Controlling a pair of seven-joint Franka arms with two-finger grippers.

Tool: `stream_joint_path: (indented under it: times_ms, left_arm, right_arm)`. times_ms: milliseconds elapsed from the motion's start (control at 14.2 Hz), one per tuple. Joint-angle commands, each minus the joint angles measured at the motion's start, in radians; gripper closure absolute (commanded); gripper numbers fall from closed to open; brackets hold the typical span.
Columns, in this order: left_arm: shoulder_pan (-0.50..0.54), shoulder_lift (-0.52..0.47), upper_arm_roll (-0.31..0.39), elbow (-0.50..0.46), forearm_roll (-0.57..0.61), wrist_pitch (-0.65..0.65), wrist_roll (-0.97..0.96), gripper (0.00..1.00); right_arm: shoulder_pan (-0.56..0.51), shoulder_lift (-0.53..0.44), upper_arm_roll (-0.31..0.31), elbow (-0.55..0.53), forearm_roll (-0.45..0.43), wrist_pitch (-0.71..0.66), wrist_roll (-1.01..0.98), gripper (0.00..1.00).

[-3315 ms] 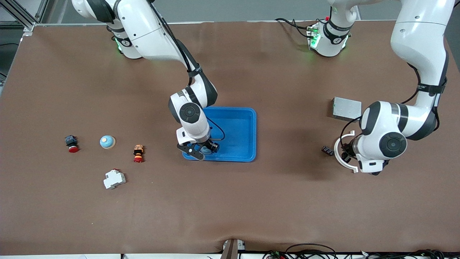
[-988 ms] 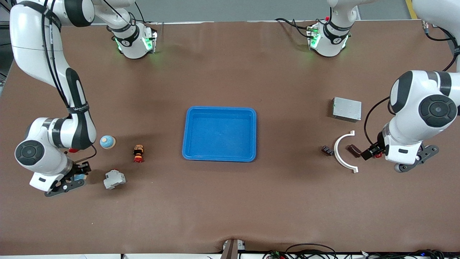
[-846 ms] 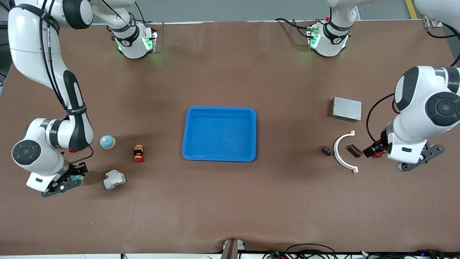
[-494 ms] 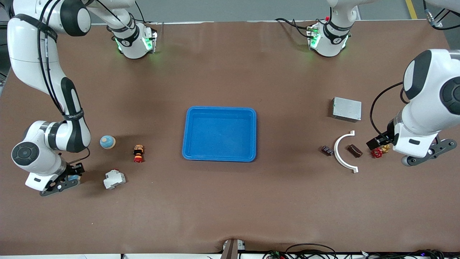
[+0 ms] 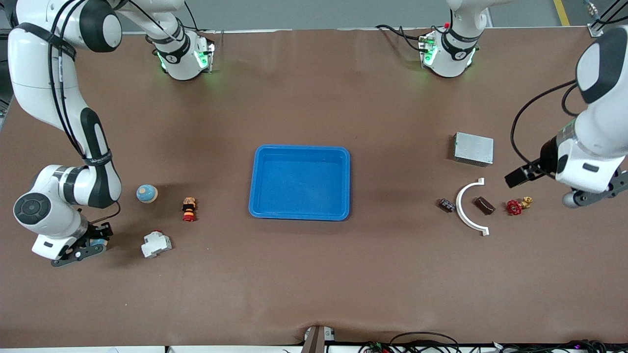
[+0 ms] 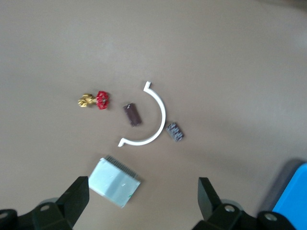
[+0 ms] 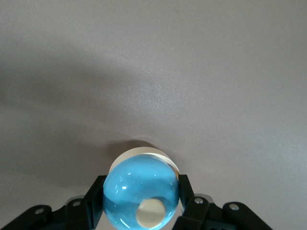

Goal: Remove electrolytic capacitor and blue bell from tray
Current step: 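Lower the bell beside the white block and open the right gripper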

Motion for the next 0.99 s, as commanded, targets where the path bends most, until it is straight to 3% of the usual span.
stream_joint_path:
  times_ms: [0, 212, 423, 494, 564, 917]
  left_arm:
    - [0.025, -0.071, 0.006, -0.011, -0.028, -0.046, 0.115, 0.00]
    - [-0.024, -0.160, 0.058, -0.063, -0.044, -0.051, 0.146, 0.00]
    - [-0.146, -0.237, 0.240, -0.114, -0.091, -0.055, 0.259, 0.00]
    - [-0.198, -0.266, 0.303, -0.137, -0.101, -0.055, 0.276, 0.00]
    - [-0.240, -0.286, 0.351, -0.152, -0.102, -0.057, 0.301, 0.00]
    - [-0.259, -0.275, 0.370, -0.138, -0.105, -0.083, 0.358, 0.00]
  right_arm:
    - [-0.030, 0.010, 0.025, -0.004, -0.008, 0.035, -0.016, 1.00]
    - [-0.031, 0.016, 0.025, -0.028, -0.008, 0.083, -0.016, 1.00]
    - [-0.068, 0.030, 0.062, -0.027, 0.008, 0.084, -0.014, 1.00]
    - [-0.074, 0.036, 0.071, -0.022, 0.009, 0.083, -0.010, 0.79]
    - [-0.073, 0.036, 0.072, -0.022, 0.014, 0.083, -0.007, 0.01]
    - [-0.065, 0.028, 0.072, -0.008, 0.015, 0.055, -0.004, 0.00]
